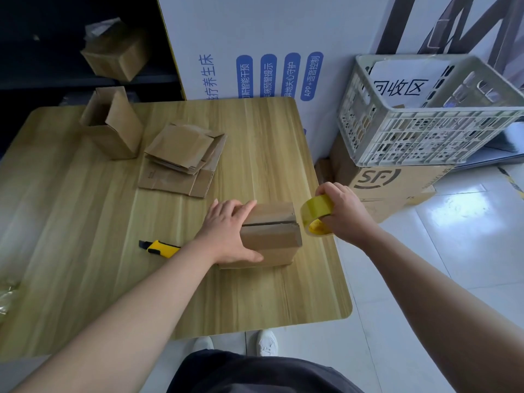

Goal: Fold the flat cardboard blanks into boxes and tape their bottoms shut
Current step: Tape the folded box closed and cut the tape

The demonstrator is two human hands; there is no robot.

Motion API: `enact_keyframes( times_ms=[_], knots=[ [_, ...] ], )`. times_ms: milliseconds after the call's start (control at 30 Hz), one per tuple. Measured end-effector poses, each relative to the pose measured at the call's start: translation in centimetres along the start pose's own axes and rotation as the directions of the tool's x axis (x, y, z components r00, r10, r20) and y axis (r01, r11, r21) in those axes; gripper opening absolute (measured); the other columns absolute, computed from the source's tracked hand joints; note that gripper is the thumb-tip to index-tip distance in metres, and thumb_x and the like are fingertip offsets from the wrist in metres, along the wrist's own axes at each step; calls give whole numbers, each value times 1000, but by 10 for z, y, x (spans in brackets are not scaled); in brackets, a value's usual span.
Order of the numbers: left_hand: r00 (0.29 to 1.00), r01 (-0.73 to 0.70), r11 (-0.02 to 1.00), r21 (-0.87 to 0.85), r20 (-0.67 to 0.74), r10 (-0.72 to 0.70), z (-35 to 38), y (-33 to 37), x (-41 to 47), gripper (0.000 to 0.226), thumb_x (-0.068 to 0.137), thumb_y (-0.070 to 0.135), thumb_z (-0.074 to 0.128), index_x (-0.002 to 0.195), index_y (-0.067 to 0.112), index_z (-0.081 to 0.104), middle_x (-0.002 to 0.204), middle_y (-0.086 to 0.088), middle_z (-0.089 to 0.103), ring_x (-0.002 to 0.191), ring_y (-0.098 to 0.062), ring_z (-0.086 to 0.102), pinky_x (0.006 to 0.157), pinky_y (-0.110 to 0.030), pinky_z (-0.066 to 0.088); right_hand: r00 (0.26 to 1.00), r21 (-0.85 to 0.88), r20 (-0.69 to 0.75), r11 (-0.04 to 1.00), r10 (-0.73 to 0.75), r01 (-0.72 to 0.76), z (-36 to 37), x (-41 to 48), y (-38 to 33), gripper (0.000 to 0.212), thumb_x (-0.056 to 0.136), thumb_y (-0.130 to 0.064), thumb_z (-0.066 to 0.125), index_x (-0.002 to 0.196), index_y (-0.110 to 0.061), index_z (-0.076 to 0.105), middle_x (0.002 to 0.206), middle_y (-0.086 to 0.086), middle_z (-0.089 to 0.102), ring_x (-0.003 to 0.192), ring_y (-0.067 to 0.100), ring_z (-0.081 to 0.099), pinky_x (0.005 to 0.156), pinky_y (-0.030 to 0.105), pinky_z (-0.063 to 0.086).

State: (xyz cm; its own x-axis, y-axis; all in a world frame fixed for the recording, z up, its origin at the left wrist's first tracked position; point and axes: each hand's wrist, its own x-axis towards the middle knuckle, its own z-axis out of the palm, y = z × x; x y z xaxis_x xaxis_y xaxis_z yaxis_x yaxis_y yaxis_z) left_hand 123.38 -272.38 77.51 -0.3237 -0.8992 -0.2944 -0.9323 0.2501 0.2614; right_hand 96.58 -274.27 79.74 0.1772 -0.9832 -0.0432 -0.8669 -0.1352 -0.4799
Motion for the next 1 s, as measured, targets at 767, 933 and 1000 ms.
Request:
enact_keyframes(
  times_ms=[767, 933, 1000],
  knots=[
    [998, 49, 992, -120, -33, -54, -20, 12, -4, 114, 50, 61, 85, 146, 36, 30, 138, 4, 39, 125, -18, 29, 114, -32, 16, 996, -220, 79, 975, 52, -33, 40, -13, 26, 35, 82, -19, 64, 113, -20, 49, 108, -1, 53, 103, 22, 49, 86, 32, 31],
    [999, 45, 990, -136, -13, -47, -20, 11, -4, 113, 52, 61, 84, 147, 36, 27, 140, 5, 36, 130, -18, 25, 119, -36, 10, 993, -194, 106, 981, 43, -21, 57, -13, 29, 28, 86, -20, 62, 111, -18, 49, 107, 0, 55, 102, 22, 52, 87, 33, 35],
    [999, 41, 987, -153, -1, -41, -20, 12, -5, 112, 56, 59, 83, 148, 37, 24, 143, 6, 32, 134, -17, 18, 118, -35, 1, 991, -185, 127, 983, 40, -16, 59, -11, 29, 30, 87, -19, 61, 113, -17, 49, 110, 0, 56, 104, 22, 51, 89, 34, 35]
  ],
)
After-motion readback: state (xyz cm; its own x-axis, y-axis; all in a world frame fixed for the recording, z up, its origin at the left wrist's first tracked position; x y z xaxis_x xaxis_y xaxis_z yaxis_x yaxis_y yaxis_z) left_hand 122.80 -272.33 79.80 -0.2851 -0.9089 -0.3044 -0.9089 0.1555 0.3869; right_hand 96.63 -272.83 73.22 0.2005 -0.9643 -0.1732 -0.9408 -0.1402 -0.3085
